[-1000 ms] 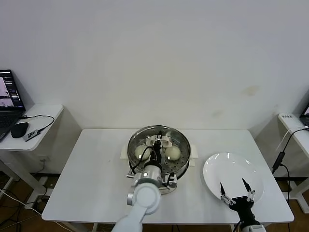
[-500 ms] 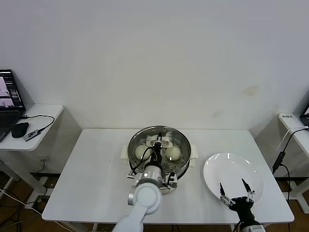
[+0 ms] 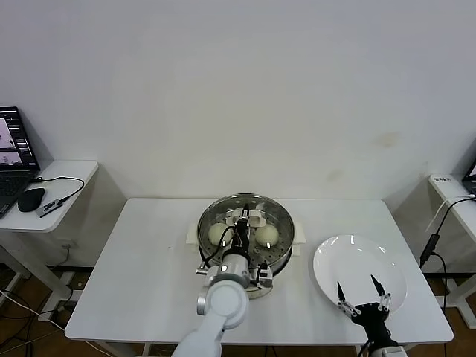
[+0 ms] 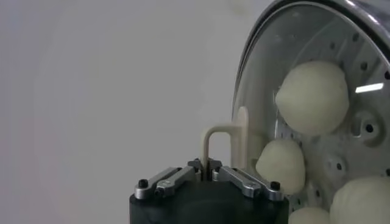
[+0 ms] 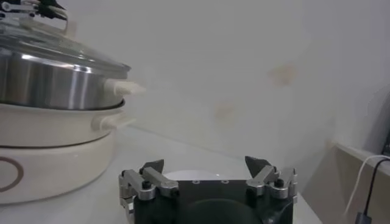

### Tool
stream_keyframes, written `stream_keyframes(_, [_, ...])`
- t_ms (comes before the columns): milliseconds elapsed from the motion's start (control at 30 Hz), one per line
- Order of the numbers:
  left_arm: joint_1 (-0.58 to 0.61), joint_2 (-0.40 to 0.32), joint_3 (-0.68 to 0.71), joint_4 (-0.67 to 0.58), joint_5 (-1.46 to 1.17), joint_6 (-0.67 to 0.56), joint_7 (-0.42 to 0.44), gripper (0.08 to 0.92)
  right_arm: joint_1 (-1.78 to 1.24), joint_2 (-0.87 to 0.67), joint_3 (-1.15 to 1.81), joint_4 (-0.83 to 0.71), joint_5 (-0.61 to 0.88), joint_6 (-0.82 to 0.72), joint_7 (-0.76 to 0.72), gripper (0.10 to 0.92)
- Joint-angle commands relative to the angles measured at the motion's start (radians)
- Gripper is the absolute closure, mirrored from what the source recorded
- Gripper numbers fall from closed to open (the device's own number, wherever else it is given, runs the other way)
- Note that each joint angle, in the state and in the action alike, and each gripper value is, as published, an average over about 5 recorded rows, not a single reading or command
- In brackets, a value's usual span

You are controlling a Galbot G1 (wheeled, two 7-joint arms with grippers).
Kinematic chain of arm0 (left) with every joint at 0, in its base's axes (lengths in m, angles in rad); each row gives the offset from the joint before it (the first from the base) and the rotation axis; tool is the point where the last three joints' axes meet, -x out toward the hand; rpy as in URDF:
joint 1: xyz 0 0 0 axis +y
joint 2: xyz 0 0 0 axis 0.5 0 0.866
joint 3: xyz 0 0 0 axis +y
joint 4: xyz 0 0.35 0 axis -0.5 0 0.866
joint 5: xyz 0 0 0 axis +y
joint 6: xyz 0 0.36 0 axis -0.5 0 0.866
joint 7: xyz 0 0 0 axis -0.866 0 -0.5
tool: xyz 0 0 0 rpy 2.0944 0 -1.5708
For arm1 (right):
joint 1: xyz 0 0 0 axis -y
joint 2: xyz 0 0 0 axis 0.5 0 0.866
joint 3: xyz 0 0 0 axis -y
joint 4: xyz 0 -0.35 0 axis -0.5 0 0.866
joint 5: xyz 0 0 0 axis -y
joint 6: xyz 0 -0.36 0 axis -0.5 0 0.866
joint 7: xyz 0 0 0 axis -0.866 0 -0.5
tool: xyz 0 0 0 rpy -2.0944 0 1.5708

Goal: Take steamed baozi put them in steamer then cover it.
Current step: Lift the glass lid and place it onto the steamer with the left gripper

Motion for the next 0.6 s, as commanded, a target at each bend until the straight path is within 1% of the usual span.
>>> stream_keyframes(33, [0.0,0.002,0.002,-0.001,-0.017,-0.003,0.001,0.873,-0.001,0.001,-0.003,-0.001,-0.003,0.001,-0.001,0.203])
stream_keyframes(233, [0.008,0.005,0.005,-0.015,-0.015,-0.006,-0.003,0.871,-0.002,0.001,-0.004,0.0,-0.003,0.001,-0.001,0.203])
stream_keyframes(300, [0.013,0.01,0.006,-0.032,-0.019,-0.004,-0.003,0.852,-0.002,0.001,-0.004,0.0,-0.004,0.002,-0.001,0.203])
stream_keyframes(433, [0.036,0.028,0.013,-0.082,-0.034,-0.003,-0.004,0.755,-0.002,0.003,-0.006,-0.001,-0.006,0.002,-0.001,0.203])
stream_keyframes(600, [0.086,0.062,0.018,-0.157,-0.044,-0.005,-0.014,0.608,-0.003,0.004,-0.007,0.0,-0.009,0.002,-0.001,0.203])
